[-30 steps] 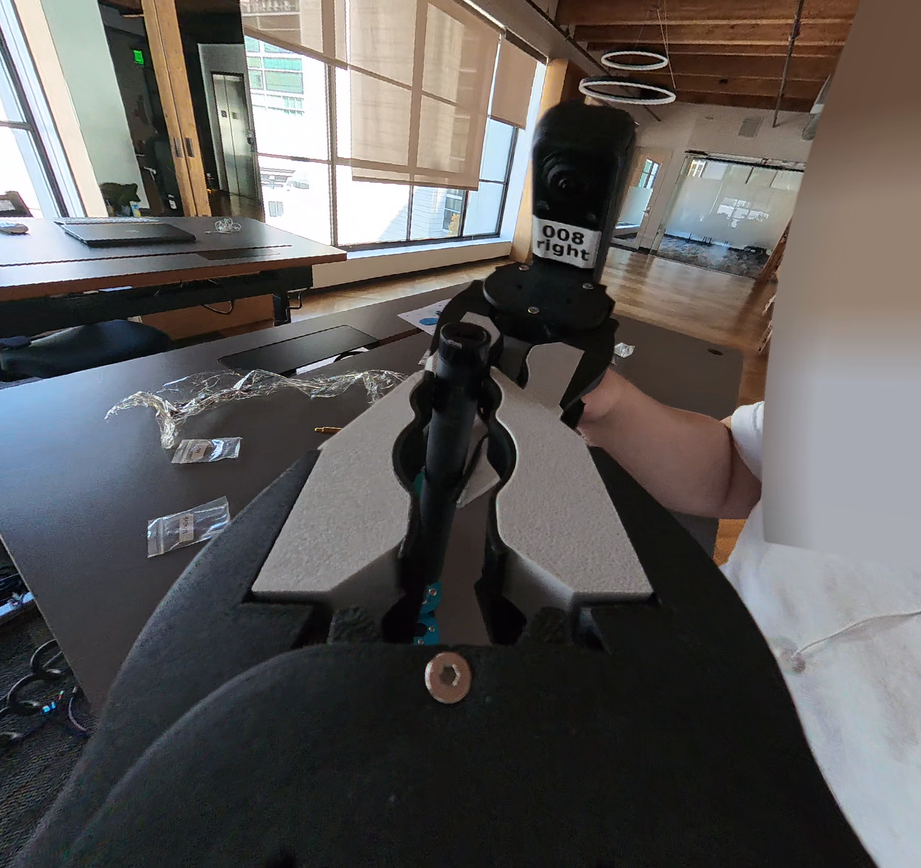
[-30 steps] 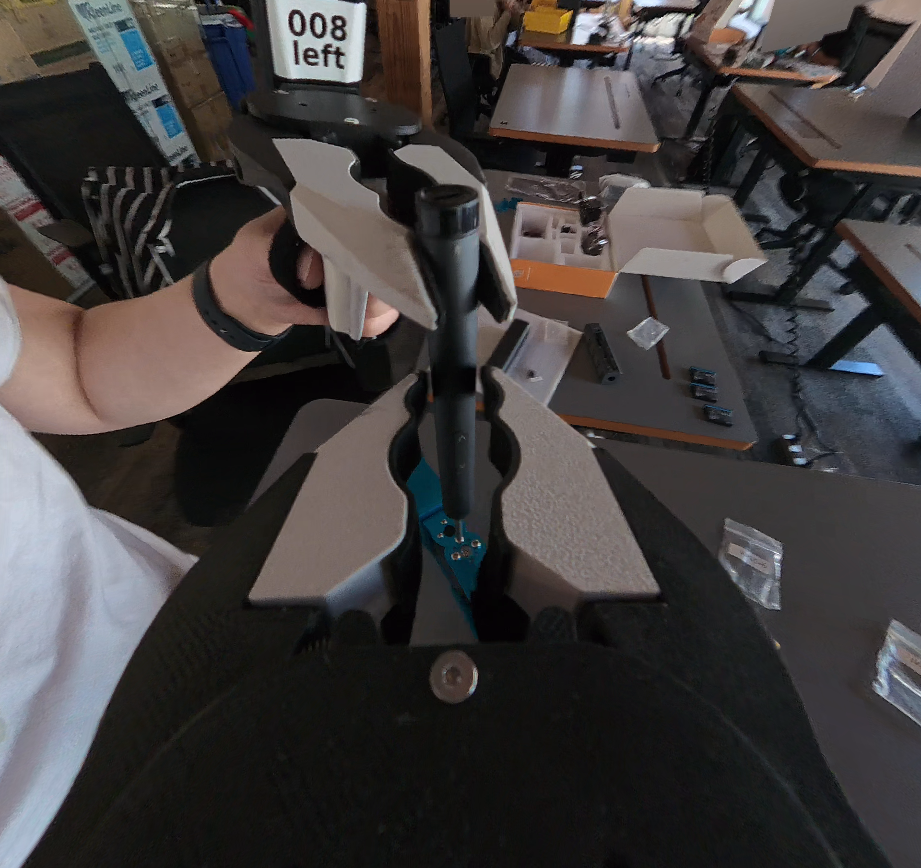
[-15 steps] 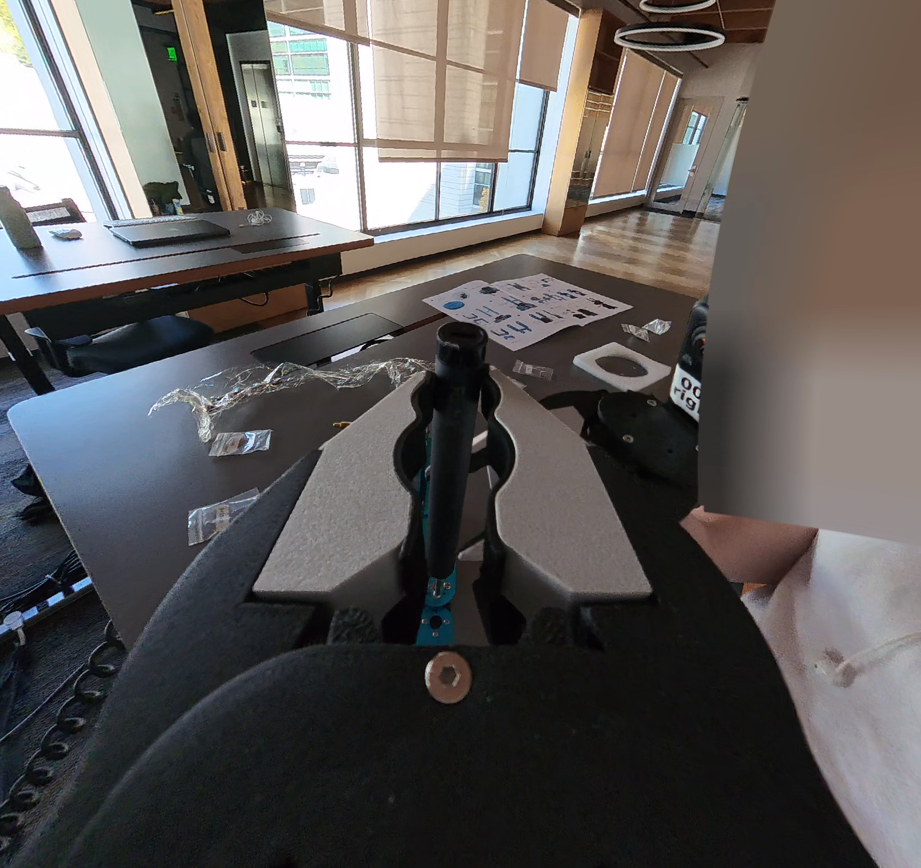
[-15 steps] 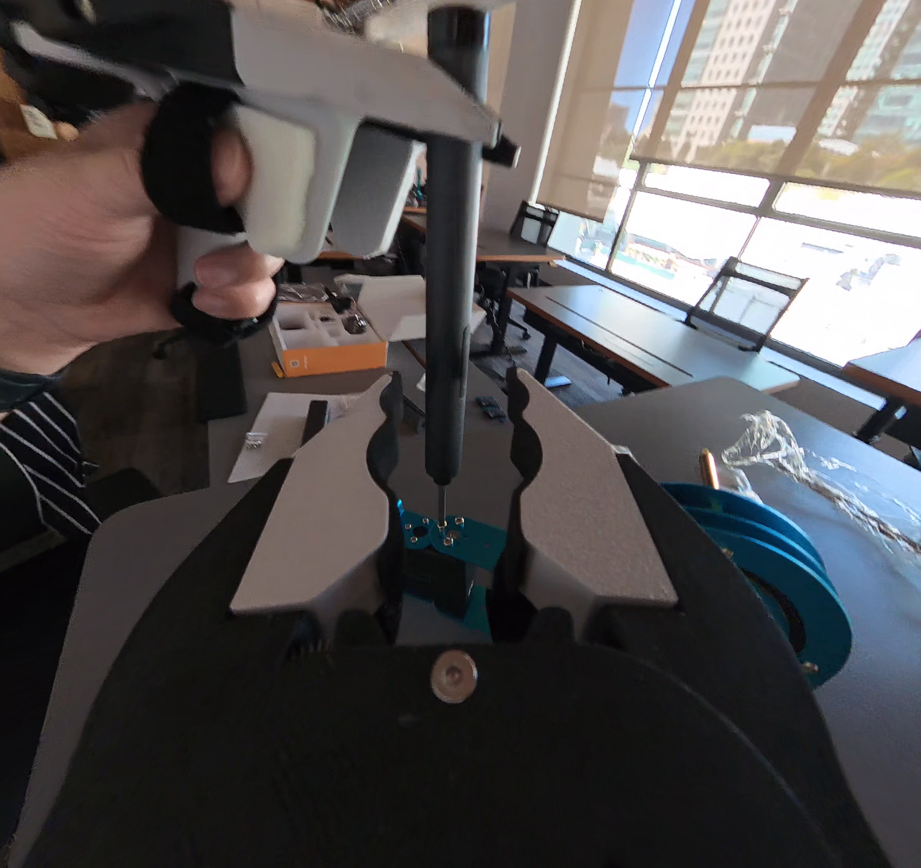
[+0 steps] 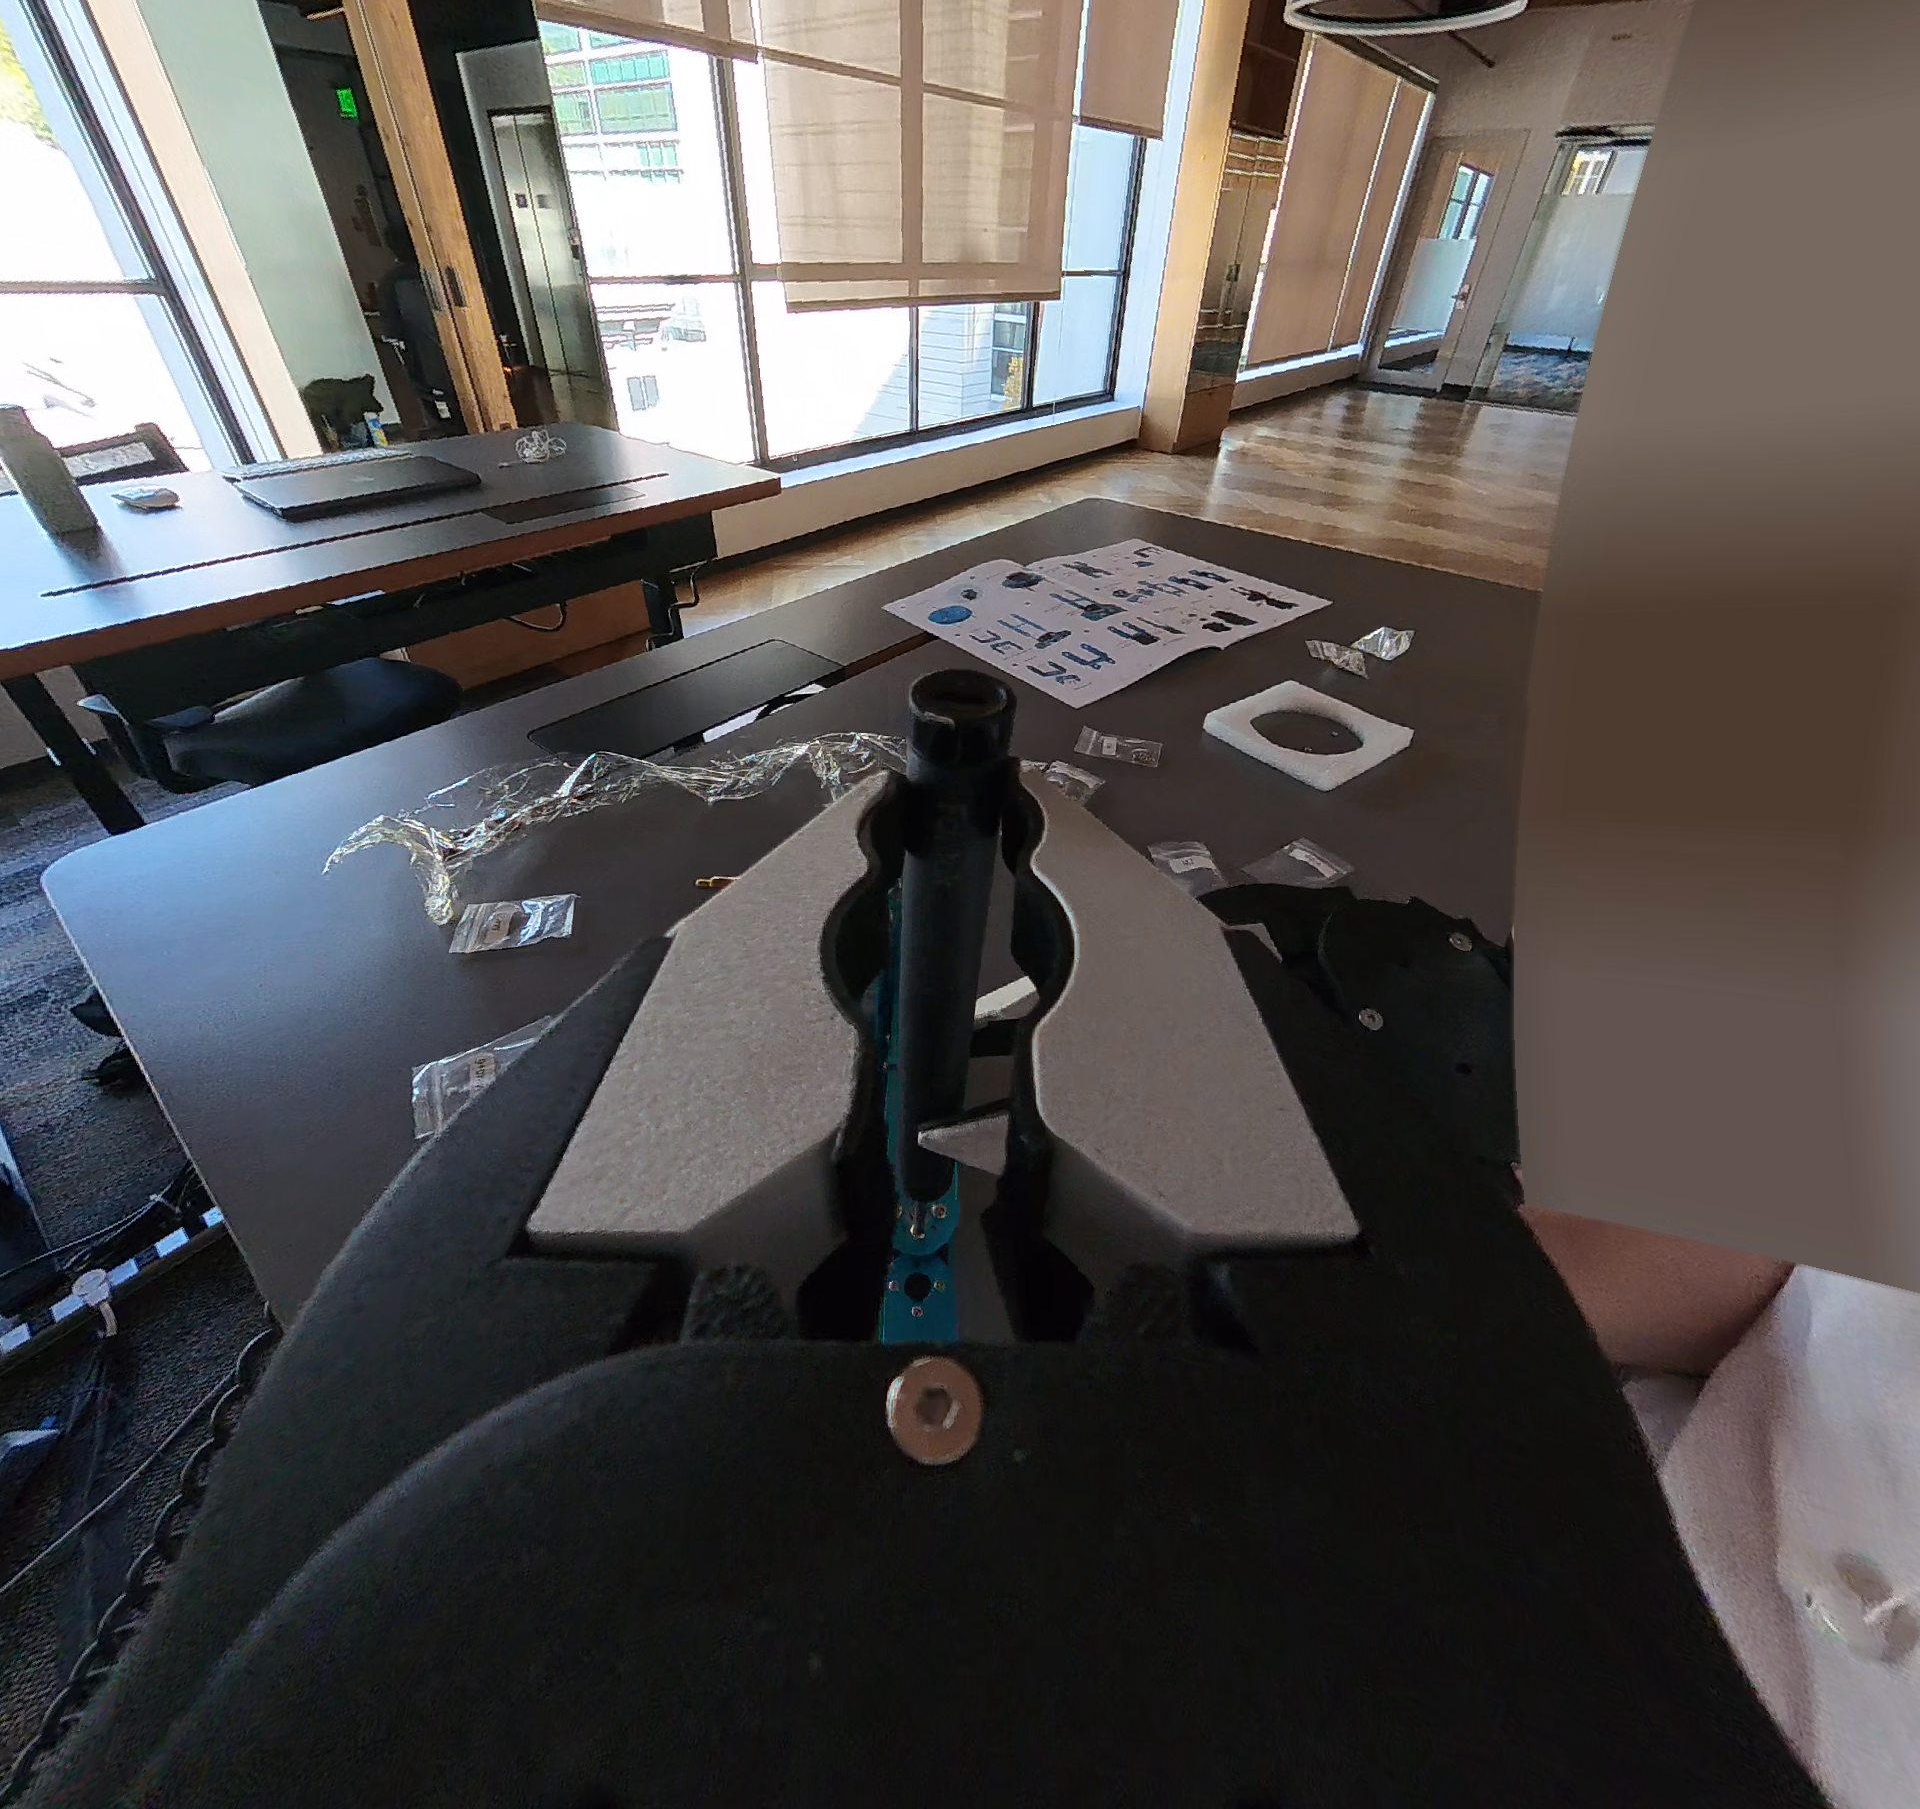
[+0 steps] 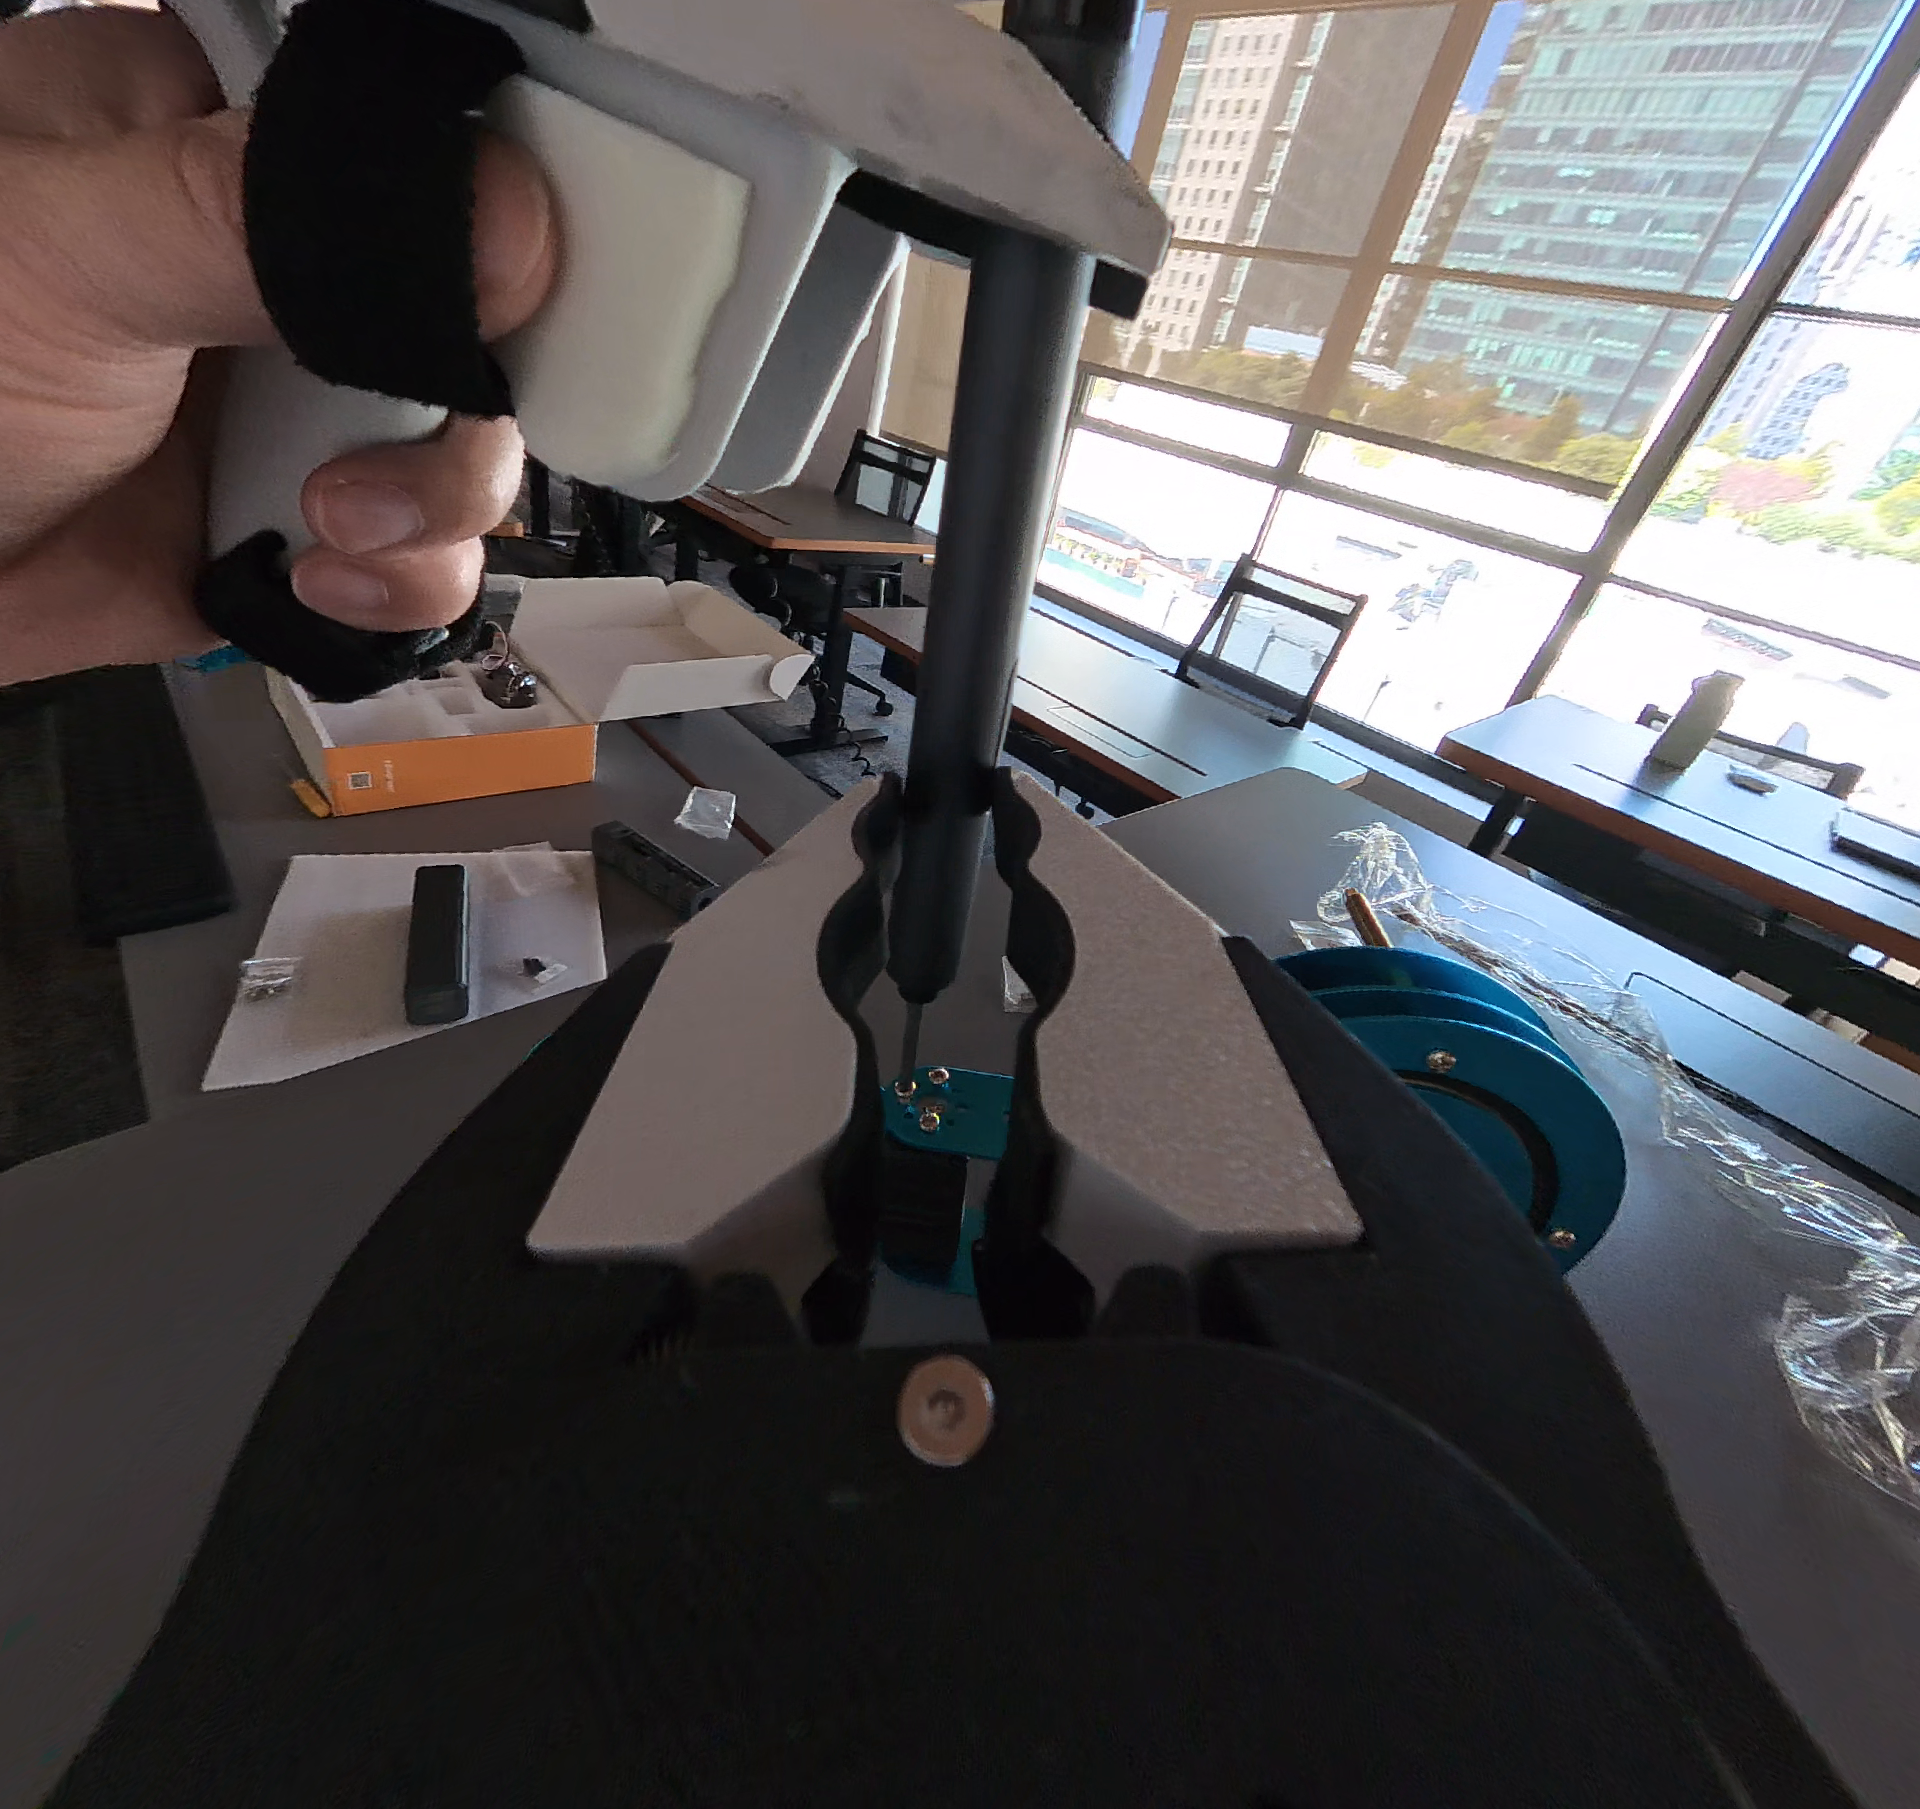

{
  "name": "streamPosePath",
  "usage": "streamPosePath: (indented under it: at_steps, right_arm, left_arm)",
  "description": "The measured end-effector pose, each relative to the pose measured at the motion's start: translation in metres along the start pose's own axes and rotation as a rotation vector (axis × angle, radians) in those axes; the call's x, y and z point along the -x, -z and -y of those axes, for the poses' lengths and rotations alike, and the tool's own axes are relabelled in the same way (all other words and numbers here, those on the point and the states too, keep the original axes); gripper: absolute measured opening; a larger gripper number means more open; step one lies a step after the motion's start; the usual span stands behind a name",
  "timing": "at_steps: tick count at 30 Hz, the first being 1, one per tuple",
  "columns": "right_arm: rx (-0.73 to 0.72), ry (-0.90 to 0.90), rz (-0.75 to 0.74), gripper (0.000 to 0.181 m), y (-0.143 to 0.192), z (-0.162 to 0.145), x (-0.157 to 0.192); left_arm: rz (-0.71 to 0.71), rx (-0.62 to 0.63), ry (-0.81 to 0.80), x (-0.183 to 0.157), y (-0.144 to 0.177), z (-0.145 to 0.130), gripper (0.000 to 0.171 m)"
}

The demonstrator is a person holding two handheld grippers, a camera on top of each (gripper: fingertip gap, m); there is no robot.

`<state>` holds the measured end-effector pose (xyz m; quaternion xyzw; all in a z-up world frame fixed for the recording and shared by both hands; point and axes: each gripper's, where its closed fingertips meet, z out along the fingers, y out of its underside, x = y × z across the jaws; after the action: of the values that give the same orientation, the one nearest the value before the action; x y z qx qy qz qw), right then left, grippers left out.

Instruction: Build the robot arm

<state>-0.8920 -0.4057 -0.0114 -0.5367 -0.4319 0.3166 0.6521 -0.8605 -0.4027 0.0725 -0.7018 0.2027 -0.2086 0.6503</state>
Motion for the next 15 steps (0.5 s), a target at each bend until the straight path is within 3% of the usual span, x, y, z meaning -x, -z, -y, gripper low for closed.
streamPosePath:
  at_steps: [15]
  right_arm:
    - [-0.007,0.014,-0.033,0.023,-0.0047,-0.0007,-0.004]
  left_arm:
    - [-0.029,-0.012,-0.006,0.0019,-0.0007,0.0005,0.017]
